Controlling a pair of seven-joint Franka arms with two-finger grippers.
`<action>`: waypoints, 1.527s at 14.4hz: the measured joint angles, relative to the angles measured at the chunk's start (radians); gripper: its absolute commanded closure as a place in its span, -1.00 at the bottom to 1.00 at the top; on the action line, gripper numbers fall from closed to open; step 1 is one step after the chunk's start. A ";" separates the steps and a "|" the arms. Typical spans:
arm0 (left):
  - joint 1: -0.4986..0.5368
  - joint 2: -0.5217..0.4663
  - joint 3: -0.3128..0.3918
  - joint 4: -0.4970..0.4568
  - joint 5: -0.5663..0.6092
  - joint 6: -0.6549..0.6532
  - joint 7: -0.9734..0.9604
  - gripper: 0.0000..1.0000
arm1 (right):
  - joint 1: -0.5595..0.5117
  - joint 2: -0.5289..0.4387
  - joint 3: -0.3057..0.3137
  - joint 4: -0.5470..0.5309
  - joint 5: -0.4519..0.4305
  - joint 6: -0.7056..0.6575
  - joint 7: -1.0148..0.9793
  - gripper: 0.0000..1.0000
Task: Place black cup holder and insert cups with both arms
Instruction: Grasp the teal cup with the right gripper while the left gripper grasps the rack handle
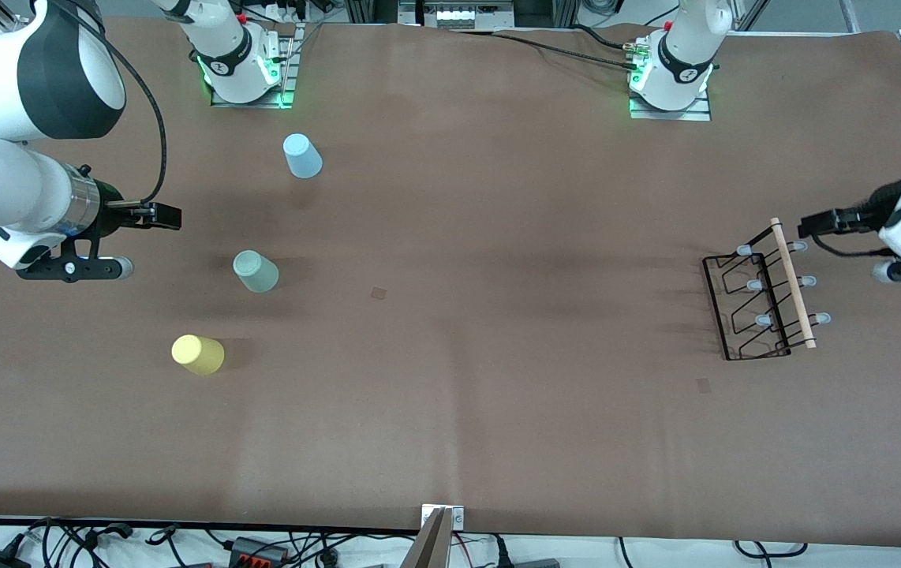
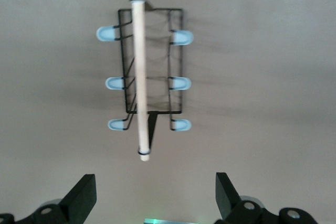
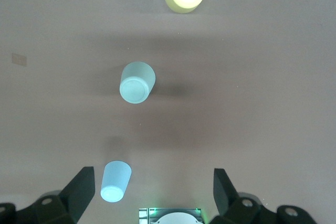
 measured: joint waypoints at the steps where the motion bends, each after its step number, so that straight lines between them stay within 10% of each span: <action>1: 0.018 0.031 0.000 -0.001 0.000 0.027 0.011 -1.00 | 0.008 -0.001 0.000 0.000 0.000 0.003 0.002 -1.00; 6: 0.040 0.157 0.000 -0.029 0.000 0.189 0.015 -0.92 | 0.056 -0.014 0.001 -0.133 -0.002 0.264 0.016 -1.00; 11: 0.038 0.172 -0.005 -0.108 0.000 0.306 0.015 0.03 | 0.053 -0.014 -0.005 -0.388 -0.002 0.676 0.016 -1.00; 16: 0.038 0.173 -0.006 -0.132 0.000 0.306 0.015 0.12 | 0.052 0.010 -0.006 -0.600 -0.002 0.993 0.016 -1.00; 19: 0.038 0.173 -0.006 -0.137 0.000 0.305 0.015 0.66 | 0.054 0.035 -0.005 -0.659 -0.002 1.063 0.016 -1.00; 22: 0.038 0.172 -0.006 -0.137 0.000 0.296 0.017 0.75 | 0.056 0.044 -0.004 -0.671 -0.002 1.066 0.016 -1.00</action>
